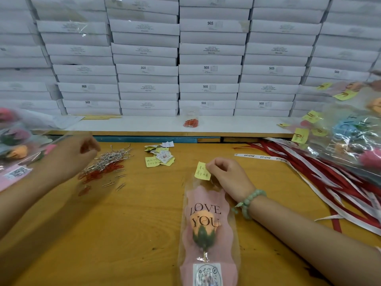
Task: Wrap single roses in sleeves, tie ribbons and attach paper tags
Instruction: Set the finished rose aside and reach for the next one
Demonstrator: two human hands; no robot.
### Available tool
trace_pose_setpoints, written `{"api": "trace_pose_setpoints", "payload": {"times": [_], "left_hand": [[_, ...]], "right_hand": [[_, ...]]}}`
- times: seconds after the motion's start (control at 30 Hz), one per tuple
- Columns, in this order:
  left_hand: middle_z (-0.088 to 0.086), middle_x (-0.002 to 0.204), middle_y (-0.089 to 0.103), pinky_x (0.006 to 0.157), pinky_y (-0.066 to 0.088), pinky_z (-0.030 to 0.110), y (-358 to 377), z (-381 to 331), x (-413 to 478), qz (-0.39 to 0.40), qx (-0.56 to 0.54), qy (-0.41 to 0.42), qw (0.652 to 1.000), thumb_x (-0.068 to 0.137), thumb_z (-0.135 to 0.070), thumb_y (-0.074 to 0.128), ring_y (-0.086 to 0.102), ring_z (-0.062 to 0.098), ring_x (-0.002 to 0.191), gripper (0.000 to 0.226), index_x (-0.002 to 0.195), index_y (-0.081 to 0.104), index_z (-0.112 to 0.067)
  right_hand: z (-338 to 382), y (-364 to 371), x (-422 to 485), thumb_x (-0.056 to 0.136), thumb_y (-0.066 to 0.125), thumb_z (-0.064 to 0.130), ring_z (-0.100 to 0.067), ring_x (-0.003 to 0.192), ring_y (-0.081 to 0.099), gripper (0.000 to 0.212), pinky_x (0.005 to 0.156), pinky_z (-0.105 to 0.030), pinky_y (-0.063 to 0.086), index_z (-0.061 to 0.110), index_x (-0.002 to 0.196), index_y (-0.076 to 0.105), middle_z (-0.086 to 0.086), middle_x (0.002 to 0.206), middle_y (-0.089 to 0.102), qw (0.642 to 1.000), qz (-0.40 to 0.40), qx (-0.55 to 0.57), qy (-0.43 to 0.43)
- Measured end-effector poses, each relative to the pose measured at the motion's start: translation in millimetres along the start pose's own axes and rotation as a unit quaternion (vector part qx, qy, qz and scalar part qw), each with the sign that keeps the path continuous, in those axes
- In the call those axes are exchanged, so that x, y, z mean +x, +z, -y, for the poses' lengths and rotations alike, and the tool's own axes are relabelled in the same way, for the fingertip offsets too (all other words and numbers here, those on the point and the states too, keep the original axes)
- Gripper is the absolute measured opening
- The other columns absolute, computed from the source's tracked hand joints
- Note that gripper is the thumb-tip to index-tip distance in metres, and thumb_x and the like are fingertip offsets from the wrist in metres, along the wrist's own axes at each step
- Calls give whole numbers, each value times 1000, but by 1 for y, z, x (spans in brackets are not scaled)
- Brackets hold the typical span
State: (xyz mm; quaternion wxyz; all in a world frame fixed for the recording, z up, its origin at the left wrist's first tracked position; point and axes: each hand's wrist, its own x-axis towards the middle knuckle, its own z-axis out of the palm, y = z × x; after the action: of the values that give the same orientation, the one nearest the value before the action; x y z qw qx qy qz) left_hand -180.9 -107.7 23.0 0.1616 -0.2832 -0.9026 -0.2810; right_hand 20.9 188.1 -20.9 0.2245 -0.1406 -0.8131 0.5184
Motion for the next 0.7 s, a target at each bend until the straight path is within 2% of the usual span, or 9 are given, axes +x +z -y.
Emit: {"api": "trace_pose_setpoints", "payload": {"times": [0.07,0.17,0.27,0.37,0.43,0.57,0.7], "left_hand": [[-8,69,60,56,42,31,-3,15,4,39,156,57,985,85,-10,63,55,10,65,27,67,56,-29],[-13,67,59,57,41,26,-6,27,7,118,242,37,962,85,-31,67,55,2,64,22,65,57,-30],[-11,61,66,58,51,25,-10,32,10,221,204,-5,954,78,-40,77,61,0,53,22,67,64,-25],[-6,64,70,49,52,22,-16,29,8,317,165,-52,933,69,-40,84,63,7,53,26,74,67,-21],[-5,67,71,48,51,20,-14,27,7,321,177,-58,929,66,-36,86,62,8,54,26,75,67,-21],[-12,70,65,53,44,9,-6,19,4,293,266,-19,918,70,-30,81,58,0,63,18,72,63,-27],[-13,71,62,57,45,11,-4,13,0,282,297,-5,912,72,-26,76,56,-2,66,15,71,61,-28]], "right_hand": [[1,1,0,93,56,22,-9,56,54,26,53,-24,44,3,76,63,3,62,61,1000,5,-10,5],[1,3,-1,92,57,20,-12,62,59,20,55,-21,47,9,77,64,-4,72,65,1000,24,-9,11],[2,3,-1,91,58,16,-11,56,56,17,49,-17,45,11,76,63,-1,62,62,999,30,16,9],[1,1,0,90,60,16,-4,49,52,16,49,-14,43,12,75,63,7,53,57,1000,14,19,-7],[1,1,-1,89,62,17,-2,49,52,16,51,-14,44,14,74,63,8,54,58,999,14,22,-19],[2,1,-1,88,66,17,-2,52,54,14,53,-14,46,15,74,63,8,58,60,999,15,35,-34],[3,1,-2,87,67,16,-3,53,54,13,56,-16,46,15,75,63,7,63,60,998,24,32,-41]]}}
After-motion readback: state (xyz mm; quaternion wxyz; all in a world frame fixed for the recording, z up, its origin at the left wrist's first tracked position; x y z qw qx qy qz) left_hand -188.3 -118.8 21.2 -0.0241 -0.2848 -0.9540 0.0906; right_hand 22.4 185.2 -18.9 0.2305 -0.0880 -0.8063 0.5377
